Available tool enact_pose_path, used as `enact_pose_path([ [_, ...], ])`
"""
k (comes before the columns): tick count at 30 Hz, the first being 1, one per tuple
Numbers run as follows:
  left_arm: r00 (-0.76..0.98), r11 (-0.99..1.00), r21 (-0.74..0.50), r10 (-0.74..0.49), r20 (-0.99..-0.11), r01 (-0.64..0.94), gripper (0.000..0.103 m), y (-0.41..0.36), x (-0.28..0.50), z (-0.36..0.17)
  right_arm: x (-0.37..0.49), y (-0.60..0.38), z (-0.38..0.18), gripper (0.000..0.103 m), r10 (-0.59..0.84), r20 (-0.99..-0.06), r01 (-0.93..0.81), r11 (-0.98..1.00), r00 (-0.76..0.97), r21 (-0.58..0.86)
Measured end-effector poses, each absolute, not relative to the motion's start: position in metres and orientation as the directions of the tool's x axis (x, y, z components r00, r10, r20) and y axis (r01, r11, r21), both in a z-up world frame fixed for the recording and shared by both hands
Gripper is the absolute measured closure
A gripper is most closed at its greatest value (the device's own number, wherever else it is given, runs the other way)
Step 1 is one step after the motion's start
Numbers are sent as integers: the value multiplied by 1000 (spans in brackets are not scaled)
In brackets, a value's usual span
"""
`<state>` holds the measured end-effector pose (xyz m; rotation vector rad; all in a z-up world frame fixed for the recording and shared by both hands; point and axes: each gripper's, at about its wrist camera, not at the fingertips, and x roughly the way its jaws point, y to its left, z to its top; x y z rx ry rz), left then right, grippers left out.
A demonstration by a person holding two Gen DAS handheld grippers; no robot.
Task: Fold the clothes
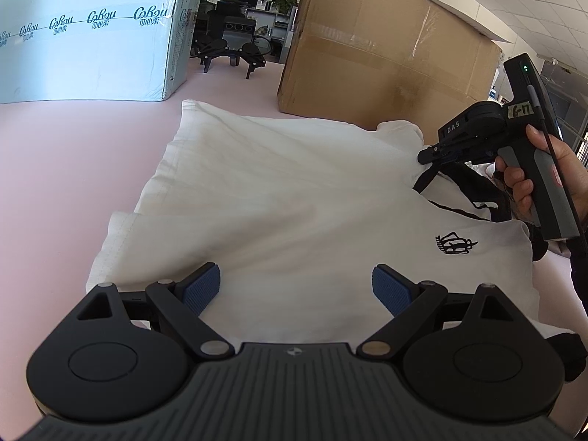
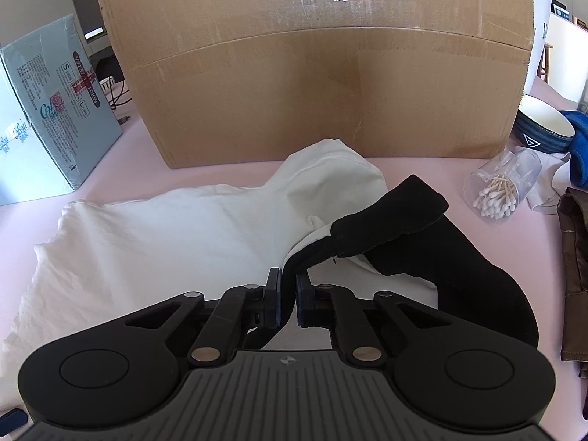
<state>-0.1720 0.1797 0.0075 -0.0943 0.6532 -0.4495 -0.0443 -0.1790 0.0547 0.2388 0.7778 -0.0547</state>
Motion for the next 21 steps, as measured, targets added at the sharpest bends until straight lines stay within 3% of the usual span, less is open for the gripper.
enact_pose_path([
  [6,705,902,-229,-430,-564,367,14,181,-171,7,-74,-182,62,96,78,-685,124,963,724,241],
  [17,711,908,-219,-417,-566,358,14,180,-171,8,-112,-180,40,95,163,-746,108,948,646,300],
  [18,711,908,-220,-417,-566,358,14,180,-171,8,-113,-180,41,91,170,-748,100,948,642,301],
  [21,711,907,-222,-418,-566,357,14,180,-171,8,-118,-193,52,51,152,-717,133,937,680,324],
])
